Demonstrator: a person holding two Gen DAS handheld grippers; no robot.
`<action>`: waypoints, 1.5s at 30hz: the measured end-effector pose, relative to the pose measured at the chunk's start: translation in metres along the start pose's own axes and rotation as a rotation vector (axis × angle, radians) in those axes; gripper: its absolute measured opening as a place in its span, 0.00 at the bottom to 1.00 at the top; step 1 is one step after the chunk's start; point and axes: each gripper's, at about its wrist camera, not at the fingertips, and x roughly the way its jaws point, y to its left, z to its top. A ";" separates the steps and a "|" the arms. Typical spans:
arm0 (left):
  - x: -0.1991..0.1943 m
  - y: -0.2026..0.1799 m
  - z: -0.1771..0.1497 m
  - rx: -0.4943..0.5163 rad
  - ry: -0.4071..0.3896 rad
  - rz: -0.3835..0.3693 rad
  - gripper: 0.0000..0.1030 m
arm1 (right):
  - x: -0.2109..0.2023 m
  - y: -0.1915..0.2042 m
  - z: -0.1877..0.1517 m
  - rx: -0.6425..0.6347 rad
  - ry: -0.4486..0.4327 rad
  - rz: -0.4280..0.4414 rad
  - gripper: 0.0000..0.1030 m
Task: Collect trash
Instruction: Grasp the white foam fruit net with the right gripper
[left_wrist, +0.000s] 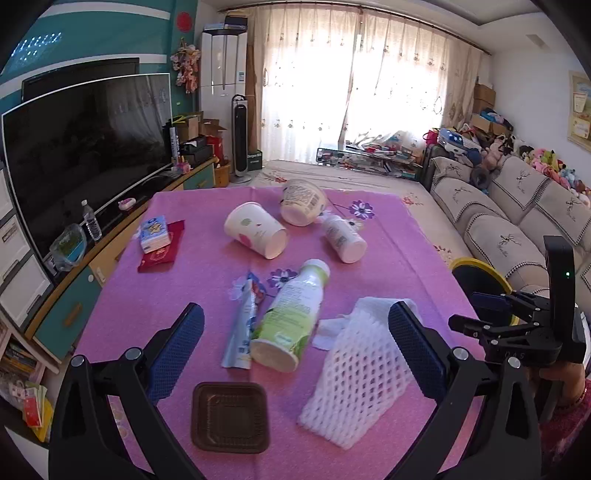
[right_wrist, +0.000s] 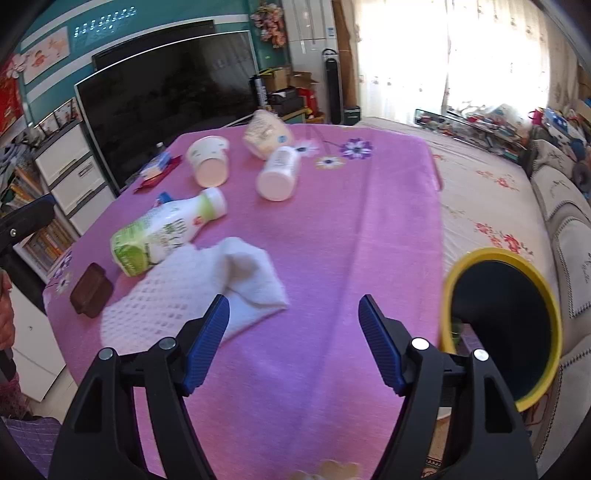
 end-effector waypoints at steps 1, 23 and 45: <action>-0.002 0.007 -0.002 -0.010 -0.001 0.006 0.95 | 0.006 0.015 0.001 -0.023 0.008 0.029 0.67; -0.002 0.008 -0.003 -0.026 -0.014 0.010 0.95 | 0.050 0.123 -0.035 -0.295 0.120 0.095 0.65; 0.000 -0.004 0.000 -0.005 -0.024 0.022 0.95 | -0.037 0.103 -0.025 -0.262 -0.027 0.173 0.08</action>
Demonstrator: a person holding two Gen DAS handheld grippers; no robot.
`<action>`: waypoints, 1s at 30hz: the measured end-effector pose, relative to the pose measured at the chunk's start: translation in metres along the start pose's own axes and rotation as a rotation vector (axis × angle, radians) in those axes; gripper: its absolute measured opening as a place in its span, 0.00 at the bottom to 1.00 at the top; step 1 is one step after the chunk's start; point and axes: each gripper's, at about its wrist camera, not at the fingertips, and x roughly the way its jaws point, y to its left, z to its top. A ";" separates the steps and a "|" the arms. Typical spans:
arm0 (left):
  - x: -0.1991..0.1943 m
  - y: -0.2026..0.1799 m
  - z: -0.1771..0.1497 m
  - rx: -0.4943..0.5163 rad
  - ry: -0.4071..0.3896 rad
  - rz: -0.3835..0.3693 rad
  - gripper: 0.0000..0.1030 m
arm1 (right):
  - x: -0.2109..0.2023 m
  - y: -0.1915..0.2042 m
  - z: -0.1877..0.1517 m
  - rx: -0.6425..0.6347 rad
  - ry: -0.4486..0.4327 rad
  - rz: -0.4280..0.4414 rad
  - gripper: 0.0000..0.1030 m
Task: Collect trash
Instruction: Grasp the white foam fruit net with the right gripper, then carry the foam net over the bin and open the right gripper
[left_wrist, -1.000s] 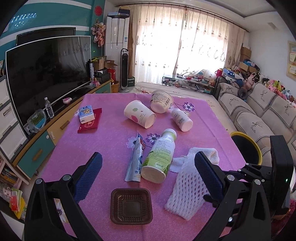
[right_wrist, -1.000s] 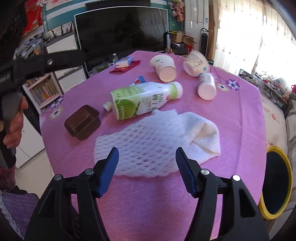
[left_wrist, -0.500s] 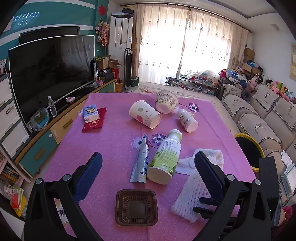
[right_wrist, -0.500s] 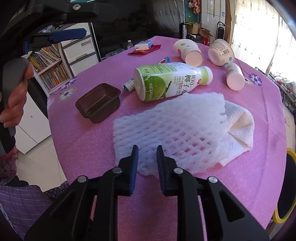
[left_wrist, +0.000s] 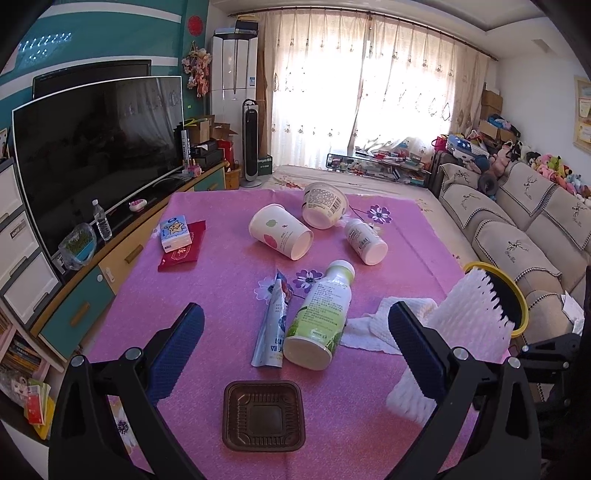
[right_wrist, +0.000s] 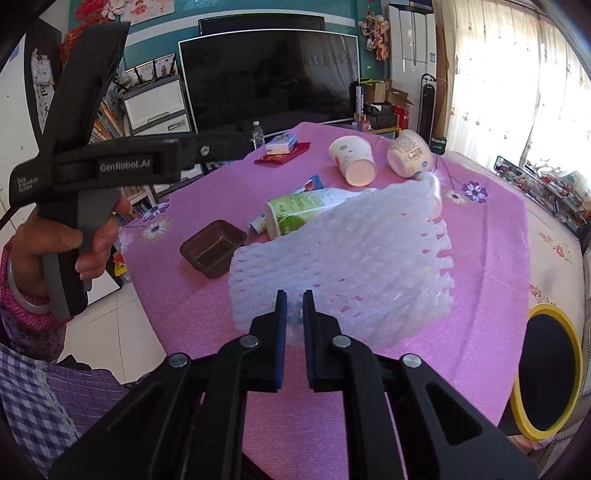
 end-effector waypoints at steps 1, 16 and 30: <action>0.000 -0.002 0.000 0.004 -0.001 -0.001 0.95 | -0.005 -0.005 0.001 0.007 -0.008 -0.016 0.08; 0.008 -0.036 0.007 0.053 0.011 -0.041 0.95 | -0.066 -0.170 -0.018 0.255 -0.069 -0.366 0.08; 0.025 -0.063 0.013 0.088 0.036 -0.053 0.95 | -0.021 -0.298 -0.069 0.427 0.071 -0.465 0.09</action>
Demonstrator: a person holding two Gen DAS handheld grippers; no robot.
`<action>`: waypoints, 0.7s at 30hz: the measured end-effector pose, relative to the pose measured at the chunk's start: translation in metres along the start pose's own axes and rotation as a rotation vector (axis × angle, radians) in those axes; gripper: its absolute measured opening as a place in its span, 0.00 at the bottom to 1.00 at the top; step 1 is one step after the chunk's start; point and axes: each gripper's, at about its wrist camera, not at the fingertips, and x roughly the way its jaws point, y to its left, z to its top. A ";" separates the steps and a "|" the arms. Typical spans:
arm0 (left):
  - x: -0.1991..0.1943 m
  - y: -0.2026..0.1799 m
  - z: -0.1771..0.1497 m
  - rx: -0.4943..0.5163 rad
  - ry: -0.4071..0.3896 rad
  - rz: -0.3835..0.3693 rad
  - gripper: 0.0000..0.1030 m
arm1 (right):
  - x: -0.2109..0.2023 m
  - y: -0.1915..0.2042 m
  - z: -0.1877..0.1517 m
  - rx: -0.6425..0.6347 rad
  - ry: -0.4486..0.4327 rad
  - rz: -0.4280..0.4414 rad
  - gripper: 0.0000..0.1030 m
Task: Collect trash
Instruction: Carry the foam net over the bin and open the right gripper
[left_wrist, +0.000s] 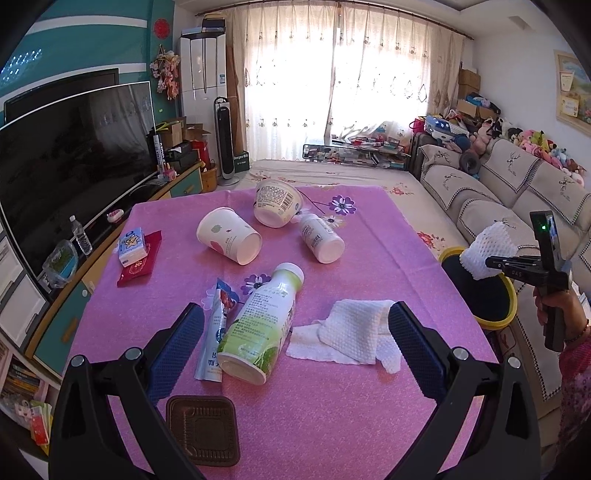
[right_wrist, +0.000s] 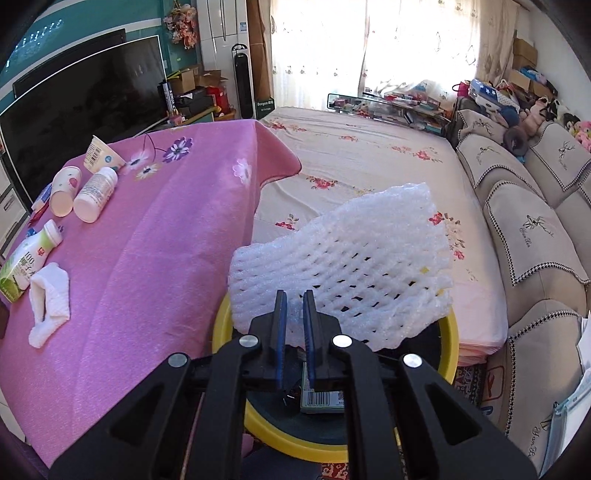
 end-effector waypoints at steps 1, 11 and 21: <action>0.001 -0.001 0.000 0.003 0.001 -0.002 0.95 | 0.005 -0.004 -0.001 0.007 0.008 0.001 0.09; 0.013 -0.016 0.003 0.033 0.020 -0.029 0.95 | 0.020 -0.019 -0.007 0.069 0.049 -0.007 0.23; 0.071 -0.055 -0.012 0.075 0.152 -0.145 0.95 | -0.030 0.009 -0.025 0.061 -0.056 0.002 0.29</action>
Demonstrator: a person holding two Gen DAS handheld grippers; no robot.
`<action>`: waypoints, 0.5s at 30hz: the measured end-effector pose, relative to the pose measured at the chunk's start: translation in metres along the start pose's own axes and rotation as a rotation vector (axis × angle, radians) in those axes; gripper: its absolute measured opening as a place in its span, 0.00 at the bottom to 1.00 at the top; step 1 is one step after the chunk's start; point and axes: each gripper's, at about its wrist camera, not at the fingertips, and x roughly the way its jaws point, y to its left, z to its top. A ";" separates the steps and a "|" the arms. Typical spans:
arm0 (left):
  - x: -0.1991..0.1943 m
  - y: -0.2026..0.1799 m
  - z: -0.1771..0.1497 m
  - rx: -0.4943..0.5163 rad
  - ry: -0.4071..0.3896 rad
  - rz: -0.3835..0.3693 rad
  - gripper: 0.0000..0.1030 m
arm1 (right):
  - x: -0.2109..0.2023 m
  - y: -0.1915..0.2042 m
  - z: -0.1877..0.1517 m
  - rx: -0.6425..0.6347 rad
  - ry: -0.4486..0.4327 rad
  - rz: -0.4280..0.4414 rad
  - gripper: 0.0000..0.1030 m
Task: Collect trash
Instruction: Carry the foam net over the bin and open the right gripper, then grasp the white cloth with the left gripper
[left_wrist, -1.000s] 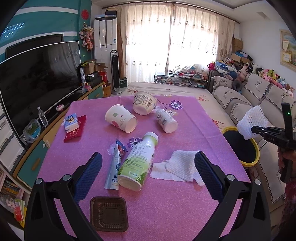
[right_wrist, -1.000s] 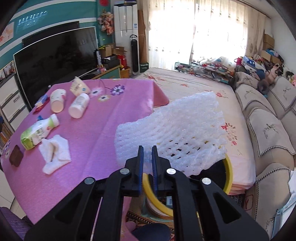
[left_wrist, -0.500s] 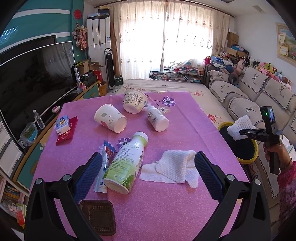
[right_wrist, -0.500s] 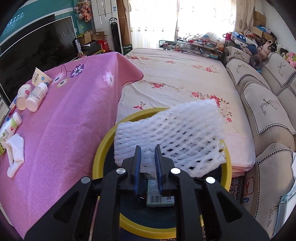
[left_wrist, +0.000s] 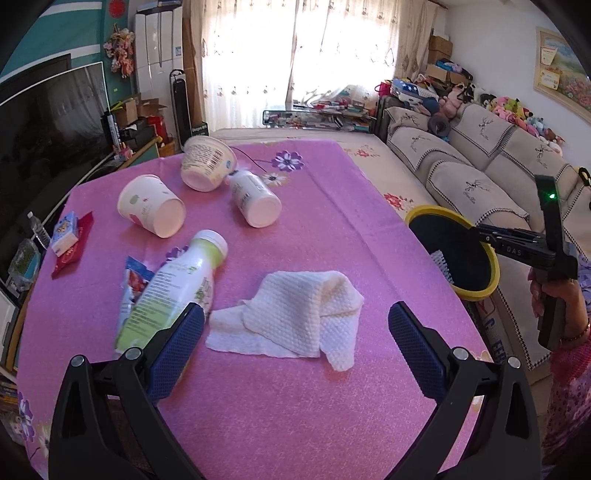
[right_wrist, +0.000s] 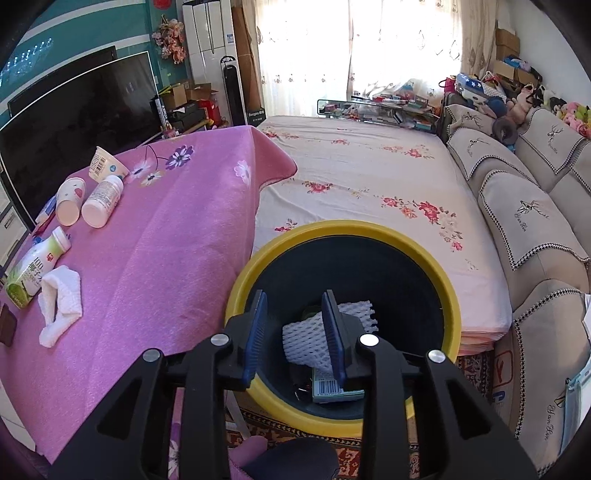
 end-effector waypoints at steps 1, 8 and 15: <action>0.009 -0.004 -0.001 0.009 0.010 -0.011 0.95 | -0.004 0.002 -0.002 -0.001 -0.005 0.006 0.30; 0.064 -0.026 0.006 0.074 0.063 0.014 0.95 | -0.017 0.012 -0.017 -0.007 -0.020 0.029 0.35; 0.101 -0.020 0.007 0.012 0.118 0.049 0.90 | -0.019 0.010 -0.019 0.006 -0.020 0.037 0.37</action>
